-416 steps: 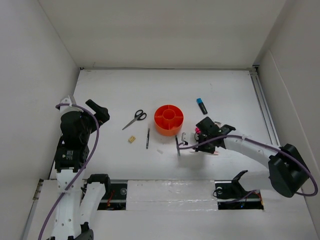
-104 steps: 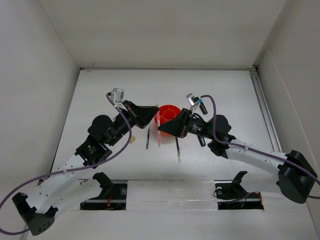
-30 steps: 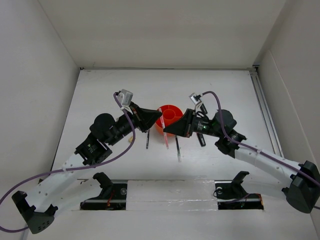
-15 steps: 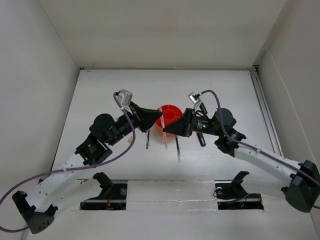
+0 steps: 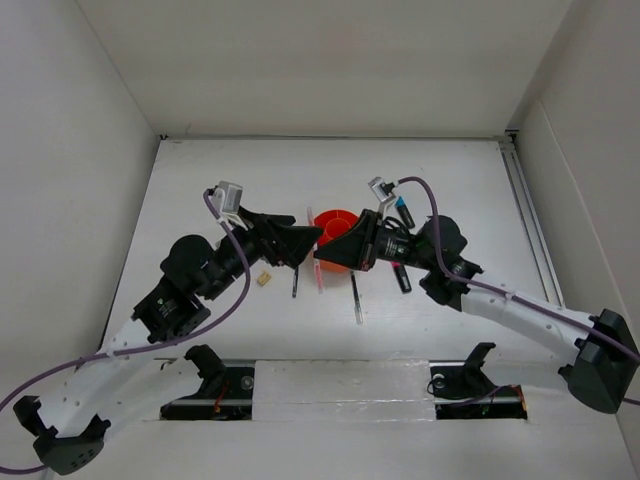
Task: Sort the stationery into containers
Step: Close the pen cap on the pen, then place the pen in the storage box.
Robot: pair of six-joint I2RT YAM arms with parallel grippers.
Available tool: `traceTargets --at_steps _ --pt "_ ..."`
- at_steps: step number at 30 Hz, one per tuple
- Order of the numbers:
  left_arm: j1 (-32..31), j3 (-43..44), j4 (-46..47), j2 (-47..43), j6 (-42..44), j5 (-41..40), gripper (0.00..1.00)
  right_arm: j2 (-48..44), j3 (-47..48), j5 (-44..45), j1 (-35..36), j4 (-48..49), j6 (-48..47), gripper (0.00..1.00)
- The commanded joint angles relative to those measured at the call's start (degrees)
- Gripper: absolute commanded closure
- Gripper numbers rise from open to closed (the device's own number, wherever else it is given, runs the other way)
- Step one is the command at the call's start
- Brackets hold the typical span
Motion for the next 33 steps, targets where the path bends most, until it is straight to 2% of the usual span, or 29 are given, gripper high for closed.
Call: traceTargets --at_steps 1,3,6,7,11,17,19,24,33 --pt "-0.17 5.05 1.74 -1.34 -1.99 -4.45 0.00 1.69 2.98 1.19 1.47 4.50 -1.89 1.00" --pt "-0.17 6.89 0.96 -1.96 -3.05 -6.91 0.00 2.22 2.98 2.59 1.47 4.50 -3.02 1.00" --pt "-0.17 9.97 -3.25 -3.01 -5.86 -16.12 0.00 1.70 2.98 6.02 1.47 4.50 -8.80 1.00" --pt "-0.17 11.20 -8.92 -3.01 -7.69 -22.68 0.00 1.70 2.98 7.59 0.25 4.50 -10.75 1.00" --pt "-0.17 15.08 -24.60 -0.55 -8.24 -32.99 0.00 1.70 2.98 9.71 -3.79 3.89 -20.16 1.00" --pt "-0.17 12.46 -37.35 0.68 -6.14 -34.17 0.00 7.39 1.57 12.61 -9.95 11.78 -39.82 1.00" --pt "-0.17 11.57 -39.21 0.68 -6.13 -34.69 0.00 10.56 1.57 8.59 -12.05 16.70 -43.19 1.00" --pt "-0.17 5.77 -35.36 -3.80 -3.59 -34.35 0.00 21.54 4.38 -0.74 -17.59 25.24 -43.21 1.00" --pt "-0.17 4.27 -31.84 -6.61 0.02 -31.27 0.00 30.17 3.68 -8.56 -21.91 39.30 -37.06 1.00"
